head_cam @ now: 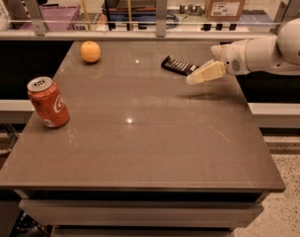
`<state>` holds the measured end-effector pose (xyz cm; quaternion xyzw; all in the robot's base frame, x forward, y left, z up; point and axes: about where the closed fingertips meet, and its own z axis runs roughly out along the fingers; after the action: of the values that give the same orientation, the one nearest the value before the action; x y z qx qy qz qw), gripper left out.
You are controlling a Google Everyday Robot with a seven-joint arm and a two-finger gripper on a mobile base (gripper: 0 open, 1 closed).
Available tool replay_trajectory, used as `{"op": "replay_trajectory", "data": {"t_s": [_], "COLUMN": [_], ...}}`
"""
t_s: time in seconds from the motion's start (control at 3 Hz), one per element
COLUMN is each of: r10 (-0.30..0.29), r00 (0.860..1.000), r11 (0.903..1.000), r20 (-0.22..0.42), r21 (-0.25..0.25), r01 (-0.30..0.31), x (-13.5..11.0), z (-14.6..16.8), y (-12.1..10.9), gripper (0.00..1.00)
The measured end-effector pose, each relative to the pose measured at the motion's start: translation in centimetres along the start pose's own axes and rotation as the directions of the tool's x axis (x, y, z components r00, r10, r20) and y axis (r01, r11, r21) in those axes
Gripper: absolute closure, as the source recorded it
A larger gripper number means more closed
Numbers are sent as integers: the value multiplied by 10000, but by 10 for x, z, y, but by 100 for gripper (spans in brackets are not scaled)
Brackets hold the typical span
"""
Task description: Move rxbar chocolate near coke can
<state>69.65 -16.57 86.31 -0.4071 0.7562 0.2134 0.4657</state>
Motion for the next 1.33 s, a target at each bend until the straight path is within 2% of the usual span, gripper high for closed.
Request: {"op": "replay_trajectory", "data": {"t_s": [0.33, 0.67, 1.33], "r10": [159, 159, 515], "r00": [9998, 9998, 9987], "r11": [9995, 9995, 9976], "r20": [77, 77, 53], "r21": [-275, -277, -474], "r01": [-157, -157, -512], "x": [9, 9, 14], "z": [44, 44, 66], "y": [-20, -20, -21], "gripper": [0, 0, 3]}}
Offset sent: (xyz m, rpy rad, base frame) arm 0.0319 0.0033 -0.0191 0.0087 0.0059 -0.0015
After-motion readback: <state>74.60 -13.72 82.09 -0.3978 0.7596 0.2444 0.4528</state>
